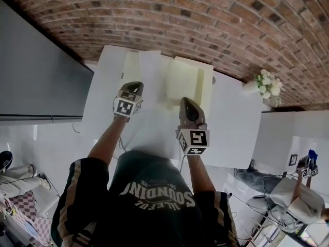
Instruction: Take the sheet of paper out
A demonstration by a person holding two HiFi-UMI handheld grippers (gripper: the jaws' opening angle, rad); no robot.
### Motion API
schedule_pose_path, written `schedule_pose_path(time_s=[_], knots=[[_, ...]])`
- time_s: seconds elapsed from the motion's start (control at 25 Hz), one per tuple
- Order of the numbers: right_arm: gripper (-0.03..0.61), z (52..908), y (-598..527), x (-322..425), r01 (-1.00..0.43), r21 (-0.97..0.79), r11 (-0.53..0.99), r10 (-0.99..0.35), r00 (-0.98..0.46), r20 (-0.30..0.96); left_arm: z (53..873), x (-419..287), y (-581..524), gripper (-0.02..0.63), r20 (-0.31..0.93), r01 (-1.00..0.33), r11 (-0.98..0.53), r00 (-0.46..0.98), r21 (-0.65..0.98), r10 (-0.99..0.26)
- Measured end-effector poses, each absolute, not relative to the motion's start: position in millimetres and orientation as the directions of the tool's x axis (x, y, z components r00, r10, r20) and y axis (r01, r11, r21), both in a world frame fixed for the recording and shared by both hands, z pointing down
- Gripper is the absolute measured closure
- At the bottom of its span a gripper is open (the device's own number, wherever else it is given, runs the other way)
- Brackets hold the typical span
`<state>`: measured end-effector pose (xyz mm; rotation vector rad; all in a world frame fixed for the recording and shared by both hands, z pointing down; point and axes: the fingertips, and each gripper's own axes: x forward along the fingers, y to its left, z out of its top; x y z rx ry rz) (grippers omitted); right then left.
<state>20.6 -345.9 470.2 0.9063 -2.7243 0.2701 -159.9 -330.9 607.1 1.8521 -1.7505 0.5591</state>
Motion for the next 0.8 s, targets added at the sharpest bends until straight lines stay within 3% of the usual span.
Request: schedule_pose_path(time_s=[0.8], knots=[[0.58, 415, -351, -1, -0.594, -0.001, 0.804, -0.584, -0.79, 0.188, 459, -143, -329, 0.603, 0.389, -0.992, -0.1, 0.063, -0.076, -0.919]])
